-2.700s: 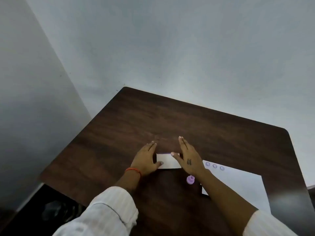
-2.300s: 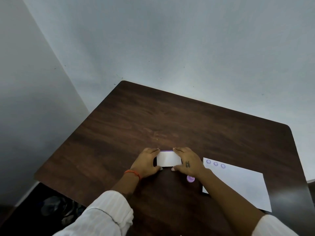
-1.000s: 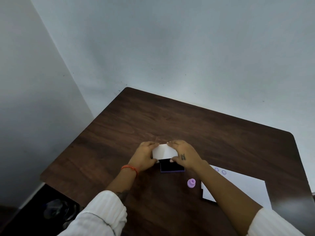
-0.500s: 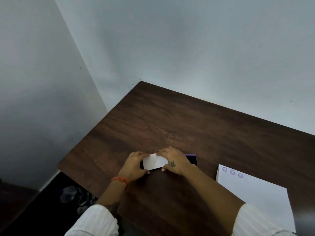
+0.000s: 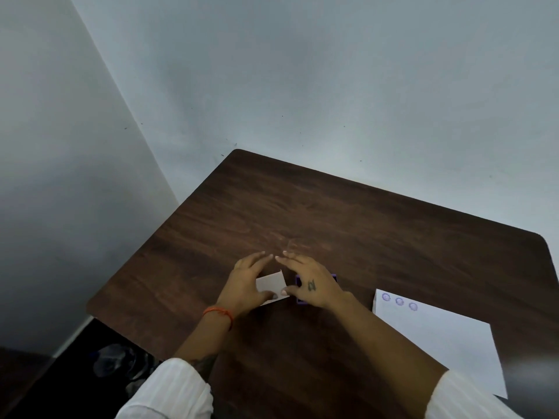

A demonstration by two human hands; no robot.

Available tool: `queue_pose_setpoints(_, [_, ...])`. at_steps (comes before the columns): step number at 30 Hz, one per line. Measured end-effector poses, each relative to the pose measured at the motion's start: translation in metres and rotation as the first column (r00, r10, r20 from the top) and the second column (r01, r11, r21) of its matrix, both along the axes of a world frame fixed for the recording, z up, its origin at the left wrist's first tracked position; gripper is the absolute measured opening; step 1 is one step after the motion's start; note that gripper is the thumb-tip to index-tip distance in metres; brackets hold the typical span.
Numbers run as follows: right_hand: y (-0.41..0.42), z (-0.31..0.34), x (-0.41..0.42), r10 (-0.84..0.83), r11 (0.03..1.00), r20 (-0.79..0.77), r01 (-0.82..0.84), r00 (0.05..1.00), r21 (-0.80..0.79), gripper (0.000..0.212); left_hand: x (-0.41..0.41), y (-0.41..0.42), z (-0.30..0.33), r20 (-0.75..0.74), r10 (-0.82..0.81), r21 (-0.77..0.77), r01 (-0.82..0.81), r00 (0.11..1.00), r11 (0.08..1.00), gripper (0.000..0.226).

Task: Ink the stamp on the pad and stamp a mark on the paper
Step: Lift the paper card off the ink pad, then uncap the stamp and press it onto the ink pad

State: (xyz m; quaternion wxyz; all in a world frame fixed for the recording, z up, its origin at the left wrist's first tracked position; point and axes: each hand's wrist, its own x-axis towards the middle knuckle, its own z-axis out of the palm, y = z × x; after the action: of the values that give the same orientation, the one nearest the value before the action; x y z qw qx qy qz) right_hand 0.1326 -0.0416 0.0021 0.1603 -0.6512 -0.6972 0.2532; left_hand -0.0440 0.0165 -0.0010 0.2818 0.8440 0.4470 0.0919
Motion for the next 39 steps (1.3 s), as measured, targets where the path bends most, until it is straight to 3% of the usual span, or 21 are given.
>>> queue_pose_setpoints(5, [-0.015,0.017,0.027,-0.195,0.969,-0.094,0.207,0.976,0.133,0.072,0.037,-0.009,0.018,0.172,-0.08,0.099,0.063,0.982,0.993,0.088])
queue_pose_setpoints(10, [-0.049,0.026,0.054,-0.337,0.909,-0.137,0.36,0.932,0.21,0.068,0.072,-0.034,0.022,0.205,-0.171,0.109,0.151,0.964,0.982,0.09])
queue_pose_setpoints(17, [-0.113,0.001,0.065,-0.456,0.864,-0.225,0.489,0.861,0.12,0.056,0.094,-0.086,-0.003,0.21,-0.251,-0.067,0.27,0.945,0.96,0.078])
queue_pose_setpoints(21, [-0.136,-0.011,0.052,-0.457,0.877,-0.263,0.48,0.85,0.025,0.027,0.098,-0.106,-0.019,0.181,-0.256,-0.112,0.278,0.95,0.954,0.067])
queue_pose_setpoints(23, [-0.14,-0.016,0.046,-0.464,0.872,-0.264,0.488,0.845,0.028,0.018,0.1,-0.112,-0.026,0.169,-0.246,-0.125,0.268,0.955,0.955,0.06])
queue_pose_setpoints(28, [-0.141,-0.023,0.042,-0.517,0.847,-0.231,0.531,0.824,-0.004,0.024,0.103,-0.119,-0.031,0.166,-0.192,-0.094,0.209,0.967,0.973,0.034])
queue_pose_setpoints(34, [-0.139,-0.02,0.043,-0.524,0.839,-0.271,0.544,0.807,-0.002,0.018,0.106,-0.117,-0.027,0.183,-0.165,-0.117,0.188,0.969,0.975,0.03])
queue_pose_setpoints(39, [-0.138,-0.014,0.043,-0.613,0.742,-0.453,0.669,0.647,-0.048,0.005,0.102,-0.116,-0.02,0.302,-0.033,-0.233,0.107,0.953,0.966,0.036])
